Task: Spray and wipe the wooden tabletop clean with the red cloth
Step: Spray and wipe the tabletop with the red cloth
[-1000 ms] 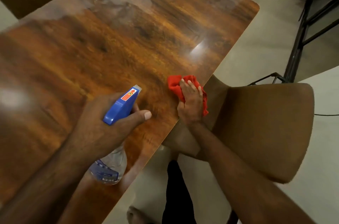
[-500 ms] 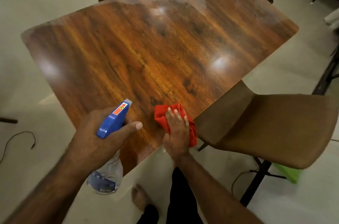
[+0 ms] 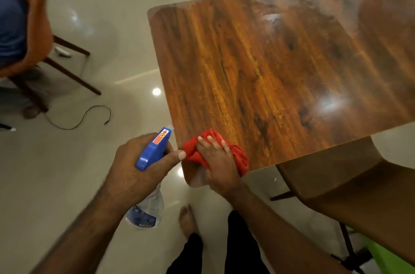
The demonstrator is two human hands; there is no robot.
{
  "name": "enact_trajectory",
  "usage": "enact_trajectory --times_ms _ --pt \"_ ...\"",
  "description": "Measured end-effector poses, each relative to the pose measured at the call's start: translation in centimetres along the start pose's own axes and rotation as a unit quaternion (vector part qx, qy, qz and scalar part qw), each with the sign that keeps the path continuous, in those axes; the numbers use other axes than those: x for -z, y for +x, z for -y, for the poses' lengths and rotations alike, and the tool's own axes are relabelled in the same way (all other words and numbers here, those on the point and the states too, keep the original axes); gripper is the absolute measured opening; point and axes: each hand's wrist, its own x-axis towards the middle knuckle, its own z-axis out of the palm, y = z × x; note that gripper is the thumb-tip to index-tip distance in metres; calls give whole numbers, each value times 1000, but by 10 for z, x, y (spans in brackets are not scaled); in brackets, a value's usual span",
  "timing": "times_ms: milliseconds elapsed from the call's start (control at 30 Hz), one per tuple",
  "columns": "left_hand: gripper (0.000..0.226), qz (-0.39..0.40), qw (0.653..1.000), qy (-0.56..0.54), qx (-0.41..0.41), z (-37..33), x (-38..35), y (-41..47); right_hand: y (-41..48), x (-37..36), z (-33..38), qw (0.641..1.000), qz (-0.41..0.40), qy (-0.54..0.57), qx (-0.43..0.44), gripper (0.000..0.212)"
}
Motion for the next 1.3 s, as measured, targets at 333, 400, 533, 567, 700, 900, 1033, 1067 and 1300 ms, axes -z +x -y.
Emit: enact_trajectory --times_ms 333,400,533,567,700,900,1033,1067,1300 --pt "45 -24 999 -8 27 54 9 -40 29 -13 65 982 153 87 72 66" --pt "44 -21 999 -26 32 58 11 -46 3 -15 91 964 193 164 73 61" --pt "32 -1 999 -33 27 66 11 -51 -31 13 119 943 129 308 0 56" --pt "31 11 999 -41 25 69 10 -51 -36 25 115 937 89 334 -44 61" --pt "29 33 999 -12 -1 91 -10 -49 -39 86 77 868 -84 377 -311 46" --pt "44 50 997 40 45 125 -48 -40 -20 118 -9 870 -227 252 -358 33" --pt "52 6 994 46 99 128 -45 -31 -6 87 -23 935 -124 170 -284 42" --pt "51 -1 994 26 104 129 -41 -29 -5 73 -21 948 -100 143 -265 48" --pt "36 -7 997 -15 75 141 -26 -27 38 16 10 987 3 43 -154 64"
